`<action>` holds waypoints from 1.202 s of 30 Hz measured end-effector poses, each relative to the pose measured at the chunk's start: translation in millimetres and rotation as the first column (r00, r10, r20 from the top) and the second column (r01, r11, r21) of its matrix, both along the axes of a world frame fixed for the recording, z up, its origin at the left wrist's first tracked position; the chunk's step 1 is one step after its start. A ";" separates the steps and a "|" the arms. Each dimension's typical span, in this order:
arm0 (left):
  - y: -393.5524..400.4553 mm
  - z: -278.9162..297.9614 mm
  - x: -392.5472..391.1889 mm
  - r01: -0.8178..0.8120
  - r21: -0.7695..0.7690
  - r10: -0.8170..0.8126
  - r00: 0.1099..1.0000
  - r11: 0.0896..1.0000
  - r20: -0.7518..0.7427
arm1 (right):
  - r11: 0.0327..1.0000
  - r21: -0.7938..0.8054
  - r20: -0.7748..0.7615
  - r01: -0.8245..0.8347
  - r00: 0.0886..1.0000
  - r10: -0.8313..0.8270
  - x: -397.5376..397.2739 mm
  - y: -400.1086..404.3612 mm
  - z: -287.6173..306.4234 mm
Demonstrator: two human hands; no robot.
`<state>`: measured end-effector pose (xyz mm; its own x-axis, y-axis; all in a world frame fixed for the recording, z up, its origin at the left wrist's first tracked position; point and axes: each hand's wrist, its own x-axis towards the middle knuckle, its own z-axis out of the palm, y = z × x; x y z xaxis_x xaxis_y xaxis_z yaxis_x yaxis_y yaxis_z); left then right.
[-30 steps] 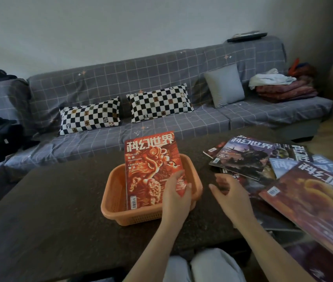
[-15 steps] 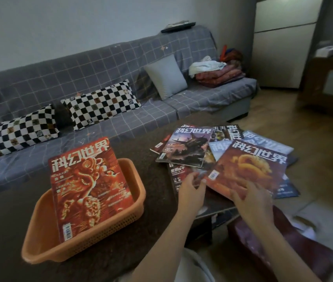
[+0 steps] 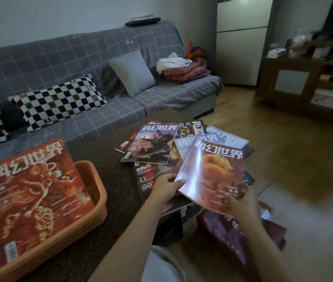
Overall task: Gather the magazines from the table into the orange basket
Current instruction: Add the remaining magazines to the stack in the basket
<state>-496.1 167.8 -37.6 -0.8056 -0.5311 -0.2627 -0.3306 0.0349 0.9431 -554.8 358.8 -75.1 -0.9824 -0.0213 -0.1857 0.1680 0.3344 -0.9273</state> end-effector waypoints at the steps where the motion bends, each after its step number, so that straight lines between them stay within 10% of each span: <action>1: -0.9 0.6 5.8 0.021 0.065 -0.021 1.000 0.998 0.005 | 0.998 -0.063 0.055 -0.001 0.999 0.005 1.1 3.0 -1.0; 12: -36.9 38.8 91.0 -0.071 0.210 0.115 0.972 0.975 -0.205 | 0.786 -0.602 0.117 -0.139 0.959 0.259 42.3 -28.5 36.5; 24: -105.2 76.3 218.4 -0.309 0.224 0.377 0.830 0.924 -0.411 | 0.580 -0.504 -0.218 -0.640 0.744 0.631 89.8 -137.7 93.5; 36: -145.3 56.2 285.6 -0.660 -0.063 0.613 0.726 0.749 -0.313 | 0.494 -0.370 -0.172 -0.787 0.580 0.796 136.3 -235.9 88.9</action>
<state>-210.5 22.5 18.6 -0.2856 -0.9576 0.0369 -0.0783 0.0617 0.9950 -418.5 122.9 13.8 -0.5142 -0.8577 0.0073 0.0289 -0.0258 -0.9993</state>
